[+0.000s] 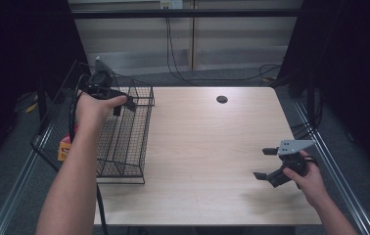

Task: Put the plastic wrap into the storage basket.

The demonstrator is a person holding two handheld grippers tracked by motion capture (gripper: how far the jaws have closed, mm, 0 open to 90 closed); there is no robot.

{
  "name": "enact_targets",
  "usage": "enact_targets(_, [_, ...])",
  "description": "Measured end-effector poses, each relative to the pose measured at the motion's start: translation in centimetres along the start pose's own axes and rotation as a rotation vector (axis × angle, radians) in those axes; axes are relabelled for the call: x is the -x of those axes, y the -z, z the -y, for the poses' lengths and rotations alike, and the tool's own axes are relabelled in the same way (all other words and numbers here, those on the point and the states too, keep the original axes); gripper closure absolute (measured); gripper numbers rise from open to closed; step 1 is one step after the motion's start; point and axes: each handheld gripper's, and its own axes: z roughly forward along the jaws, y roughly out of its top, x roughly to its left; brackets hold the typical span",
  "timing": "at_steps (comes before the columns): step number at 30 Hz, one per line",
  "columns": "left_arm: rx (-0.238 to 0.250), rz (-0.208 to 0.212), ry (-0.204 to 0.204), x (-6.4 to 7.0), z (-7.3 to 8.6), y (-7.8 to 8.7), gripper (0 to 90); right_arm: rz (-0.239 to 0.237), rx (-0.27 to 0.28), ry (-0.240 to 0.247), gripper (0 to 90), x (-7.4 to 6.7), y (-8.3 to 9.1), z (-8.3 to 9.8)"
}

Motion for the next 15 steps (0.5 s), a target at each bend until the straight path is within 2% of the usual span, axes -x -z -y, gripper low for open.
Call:
enact_targets(3, [-0.003, 0.012, -0.011, 0.4, 0.1, -0.3, 11.3, 0.003, 0.001, 0.001, 2.0, 0.0, 0.0, 0.0])
enact_targets(10, [-0.006, 0.049, -0.07, 2.1, 0.4, -1.4, 10.9, 0.003, 0.002, 0.001, 2.0, 0.0, 0.1, 0.0])
enact_targets(15, [-0.014, 0.061, -0.091, 2.7, 0.6, -1.9, 10.6, 0.005, 0.003, 0.002, 2.1, 0.0, 0.1, 0.0])
